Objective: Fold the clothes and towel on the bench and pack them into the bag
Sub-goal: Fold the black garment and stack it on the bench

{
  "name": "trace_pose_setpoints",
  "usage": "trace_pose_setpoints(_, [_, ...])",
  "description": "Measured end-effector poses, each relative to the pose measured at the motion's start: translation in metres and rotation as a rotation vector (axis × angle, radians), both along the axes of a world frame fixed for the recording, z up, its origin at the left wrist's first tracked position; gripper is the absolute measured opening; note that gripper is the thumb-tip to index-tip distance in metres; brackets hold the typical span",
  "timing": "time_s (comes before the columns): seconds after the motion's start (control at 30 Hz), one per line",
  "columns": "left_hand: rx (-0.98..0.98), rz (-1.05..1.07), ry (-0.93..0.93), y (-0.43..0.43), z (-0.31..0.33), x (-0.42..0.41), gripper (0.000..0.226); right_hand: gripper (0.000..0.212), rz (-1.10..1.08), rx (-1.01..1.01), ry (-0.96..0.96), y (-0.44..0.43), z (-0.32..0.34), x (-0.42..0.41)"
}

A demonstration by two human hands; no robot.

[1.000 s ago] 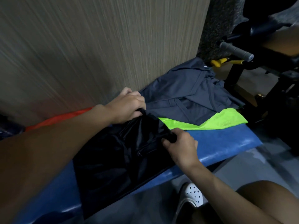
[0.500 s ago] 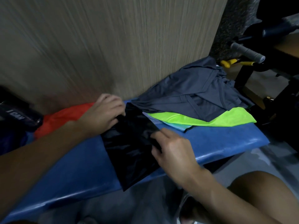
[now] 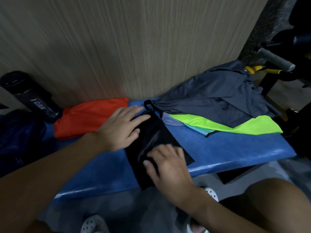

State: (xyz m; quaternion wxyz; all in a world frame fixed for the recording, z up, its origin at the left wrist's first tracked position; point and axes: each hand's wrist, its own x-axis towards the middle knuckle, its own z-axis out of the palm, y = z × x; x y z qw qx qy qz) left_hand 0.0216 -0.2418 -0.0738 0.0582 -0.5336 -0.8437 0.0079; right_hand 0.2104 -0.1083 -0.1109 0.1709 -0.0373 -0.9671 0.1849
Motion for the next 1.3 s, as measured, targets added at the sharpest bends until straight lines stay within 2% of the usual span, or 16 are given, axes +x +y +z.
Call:
trace_pose_setpoints(0.1, [-0.146, 0.041, -0.065, 0.013, -0.014, 0.002, 0.061, 0.049, -0.241, 0.021, -0.125, 0.007, -0.004, -0.003])
trace_pose_setpoints(0.2, [-0.175, 0.116, -0.115, 0.010, -0.030, 0.007, 0.065, 0.063, -0.208, 0.048, -0.292, 0.004, -0.019, 0.000])
trace_pose_setpoints(0.37, [-0.158, 0.226, -0.128, 0.006, -0.035, 0.025, 0.070, 0.067, -0.171, 0.064, -0.367, 0.024, -0.021, -0.005])
trace_pose_setpoints(0.47, [-0.152, 0.356, -0.191, 0.012, -0.032, 0.047, 0.077, 0.061, -0.203, -0.046, -0.419, 0.057, -0.007, -0.014])
trace_pose_setpoints(0.53, [-0.187, 0.422, -0.222, 0.014, -0.029, 0.065, 0.073, 0.062, -0.218, -0.069, -0.388, 0.073, 0.000, -0.016])
trace_pose_setpoints(0.67, [-0.016, 0.322, 0.125, 0.021, -0.017, 0.076, 0.048, 0.084, -0.118, 0.034, -0.332, 0.072, -0.007, -0.013])
trace_pose_setpoints(0.73, [0.044, 0.279, 0.115, 0.028, -0.017, 0.070, 0.049, 0.077, -0.126, 0.065, -0.302, 0.064, -0.016, -0.011])
trace_pose_setpoints(0.83, [-0.039, 0.215, -0.080, 0.033, -0.032, 0.067, 0.070, 0.066, -0.161, 0.074, -0.301, 0.050, -0.026, -0.007])
trace_pose_setpoints(0.9, [-0.097, 0.223, -0.139, 0.024, -0.048, 0.064, 0.074, 0.067, -0.178, 0.100, -0.327, 0.045, -0.034, -0.003])
trace_pose_setpoints(1.07, [-0.081, 0.310, -0.180, 0.014, -0.057, 0.064, 0.079, 0.064, -0.212, 0.164, -0.327, 0.049, -0.044, 0.001])
trace_pose_setpoints(1.2, [-0.122, 0.367, -0.109, 0.018, -0.050, 0.062, 0.085, 0.059, -0.249, 0.142, -0.258, 0.055, -0.034, -0.008])
trace_pose_setpoints(1.3, [-0.073, 0.267, 0.005, 0.025, -0.037, 0.048, 0.081, 0.049, -0.233, 0.093, -0.104, 0.070, -0.021, -0.022])
